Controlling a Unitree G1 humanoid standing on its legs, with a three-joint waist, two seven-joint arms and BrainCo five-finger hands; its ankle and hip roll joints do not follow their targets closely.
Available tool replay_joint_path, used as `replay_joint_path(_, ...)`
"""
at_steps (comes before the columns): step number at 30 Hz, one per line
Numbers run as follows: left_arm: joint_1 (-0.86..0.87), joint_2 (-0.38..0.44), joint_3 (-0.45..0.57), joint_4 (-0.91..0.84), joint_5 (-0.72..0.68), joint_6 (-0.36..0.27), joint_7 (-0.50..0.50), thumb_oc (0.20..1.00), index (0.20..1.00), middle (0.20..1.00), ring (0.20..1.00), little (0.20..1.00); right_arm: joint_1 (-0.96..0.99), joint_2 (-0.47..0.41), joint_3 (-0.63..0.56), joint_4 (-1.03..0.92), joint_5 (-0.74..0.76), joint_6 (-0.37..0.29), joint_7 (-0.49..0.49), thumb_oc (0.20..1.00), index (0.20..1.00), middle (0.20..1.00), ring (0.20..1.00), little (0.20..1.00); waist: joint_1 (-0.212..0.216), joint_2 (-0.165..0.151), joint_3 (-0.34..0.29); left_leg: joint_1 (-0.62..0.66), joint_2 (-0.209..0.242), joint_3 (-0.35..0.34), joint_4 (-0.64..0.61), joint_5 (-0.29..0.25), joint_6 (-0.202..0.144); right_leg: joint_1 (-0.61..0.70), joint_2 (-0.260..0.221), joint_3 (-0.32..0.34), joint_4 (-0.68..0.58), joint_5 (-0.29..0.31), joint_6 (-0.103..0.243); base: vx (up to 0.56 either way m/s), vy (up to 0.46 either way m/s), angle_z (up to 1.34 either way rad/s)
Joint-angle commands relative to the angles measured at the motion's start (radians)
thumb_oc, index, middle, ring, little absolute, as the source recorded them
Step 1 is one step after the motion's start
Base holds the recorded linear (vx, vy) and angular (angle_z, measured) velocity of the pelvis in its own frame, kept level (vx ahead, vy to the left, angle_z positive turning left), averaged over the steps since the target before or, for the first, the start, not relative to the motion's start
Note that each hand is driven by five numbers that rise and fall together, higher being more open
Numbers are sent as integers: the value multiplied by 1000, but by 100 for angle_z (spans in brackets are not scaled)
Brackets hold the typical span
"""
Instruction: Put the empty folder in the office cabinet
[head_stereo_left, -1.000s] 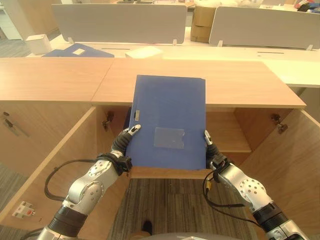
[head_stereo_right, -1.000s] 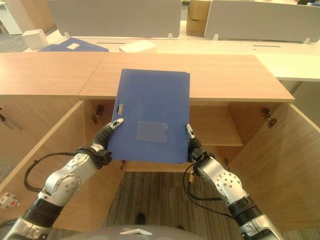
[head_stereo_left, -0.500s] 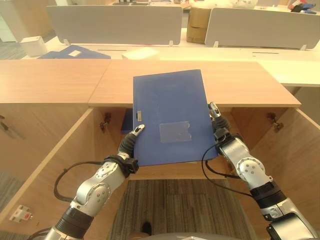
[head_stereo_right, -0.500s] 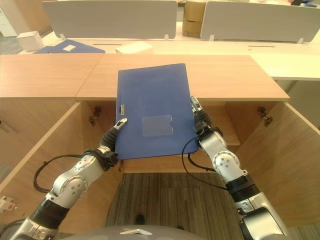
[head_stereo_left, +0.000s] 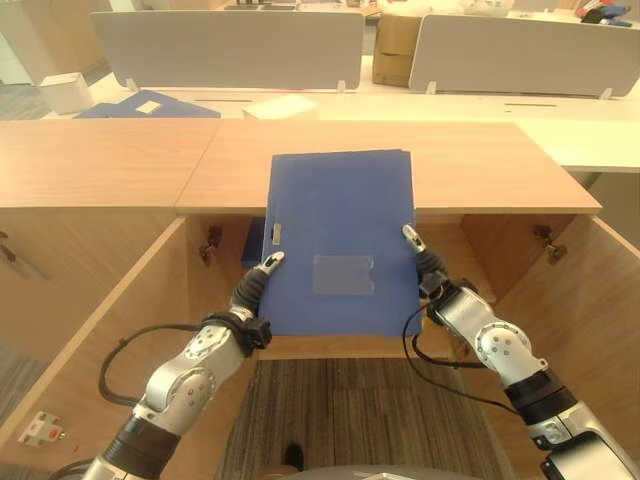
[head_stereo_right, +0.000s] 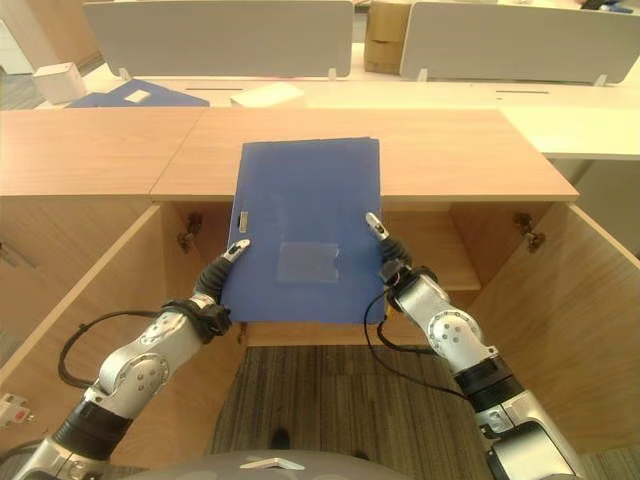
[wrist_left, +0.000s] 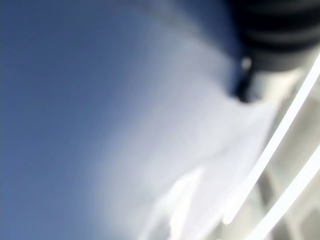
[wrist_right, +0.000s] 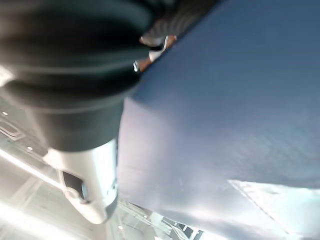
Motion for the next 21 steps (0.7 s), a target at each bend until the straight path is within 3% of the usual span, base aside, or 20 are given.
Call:
replay_joint_path(1, -75, -41, -59, -82, -31, -50, -55, 200, 200, 200, 200, 200, -52, 107, 106, -116, 42, 84, 125, 1000, 1000, 1000, 1000, 1000, 12, -34, -24, 27, -54, 12, 1, -147, 50, -14, -29, -21, -1, -46, 54, 0, 0, 0)
replay_joint_path(7, -82, -40, -81, -82, -63, -47, -59, 200, 200, 200, 200, 200, -88, 116, 165, -90, 33, 127, 118, 1000, 1000, 1000, 1000, 1000, 21, -34, -27, 26, -56, 7, 1, -146, 50, -12, -29, -27, -1, -49, 51, 4, 4, 2)
replay_joint_path(9, -83, -41, -96, -85, -73, -46, -58, 200, 200, 200, 200, 200, -93, 128, 186, -55, 51, 130, 117, 200, 200, 200, 200, 200, 26, -35, -27, 24, -56, 3, 1, -145, 51, -11, -30, -31, -1, -50, 50, 0, 0, 0)
replay_joint_path(17, -82, -36, -115, -86, -66, -75, -44, 200, 200, 200, 200, 200, -75, 125, 200, -34, 35, 118, 119, 200, 200, 200, 200, 200, 25, -37, -19, 24, -57, 2, 1, -145, 52, -11, -32, -32, -1, -48, 50, 0, 0, 0)
replay_joint_path(18, -82, -35, -114, -84, -55, -84, -40, 416, 416, 416, 416, 416, -72, 126, 201, -29, 39, 117, 115, 200, 200, 200, 200, 200, 25, -38, -19, 24, -57, 3, 1, -145, 52, -11, -32, -32, -1, -47, 50, 0, 0, 0)
replay_joint_path(19, -80, -34, -113, -84, -39, -93, -30, 1000, 1000, 1000, 1000, 1000, -68, 127, 200, -24, 41, 117, 110, 200, 200, 200, 200, 200, 24, -38, -19, 24, -58, 2, 1, -145, 52, -12, -32, -31, -1, -47, 50, 0, 0, 0)
replay_joint_path(21, -77, -34, -110, -83, -23, -105, -26, 1000, 1000, 1000, 1000, 1000, -54, 130, 198, -7, 34, 122, 107, 200, 200, 200, 200, 200, 24, -38, -17, 24, -58, 3, 1, -145, 53, -12, -32, -31, -1, -47, 50, 0, 0, 0)
